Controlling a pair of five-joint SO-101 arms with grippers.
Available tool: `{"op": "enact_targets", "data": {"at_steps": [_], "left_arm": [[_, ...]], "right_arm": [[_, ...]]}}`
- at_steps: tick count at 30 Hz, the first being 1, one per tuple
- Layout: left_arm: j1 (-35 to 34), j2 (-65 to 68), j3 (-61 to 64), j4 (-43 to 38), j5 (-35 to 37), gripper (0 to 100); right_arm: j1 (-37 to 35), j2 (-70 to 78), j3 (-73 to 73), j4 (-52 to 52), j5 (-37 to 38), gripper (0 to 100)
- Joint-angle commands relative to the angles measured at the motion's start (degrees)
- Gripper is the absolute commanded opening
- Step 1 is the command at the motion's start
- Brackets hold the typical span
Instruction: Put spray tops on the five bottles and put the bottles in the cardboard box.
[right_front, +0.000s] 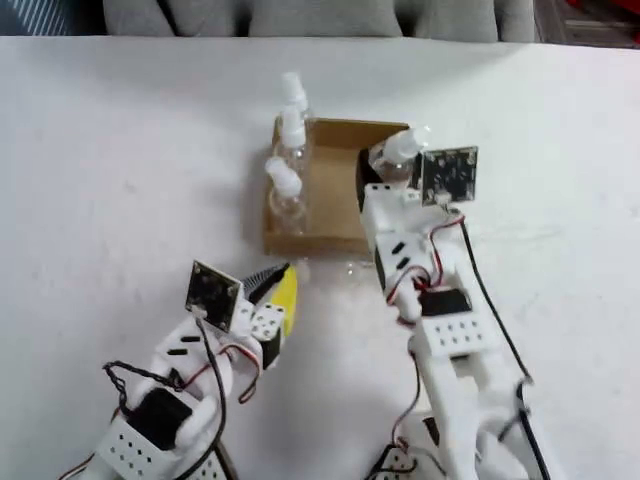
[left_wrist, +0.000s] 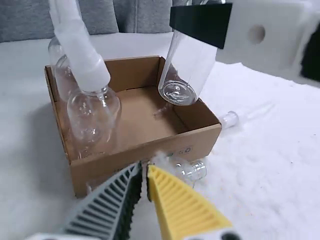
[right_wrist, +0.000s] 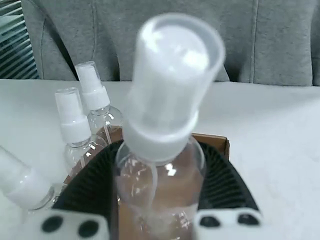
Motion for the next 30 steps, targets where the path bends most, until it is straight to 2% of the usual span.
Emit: {"op": "enact_targets", "data": {"at_steps": [1,5,18,28,30], "left_arm": [[-0.66,-0.40,-0.18,0.35,-1.14,3],[-0.66,-0.40,-0.18,0.35,-3.78,2],[-0.66,-0.40,-0.18,0.35,-4.13,2],[-0.66,-0.40,-0.18,0.35,-4.13,2],[-0.66,-0.40,-0.18,0.35,-4.13,2]], "right_arm": [[1.36,7.60,-8.09,-1.80,0.70,1.7],[3.38,15.96,-14.42,-0.84,0.70,1.7],[3.12,39.78,-32.00,-1.27,0.44,1.8],[3.03,41.54,-34.20,-1.45,0.62,1.6],[2.95,42.07,-34.11,-4.00,0.44,1.6]]}}
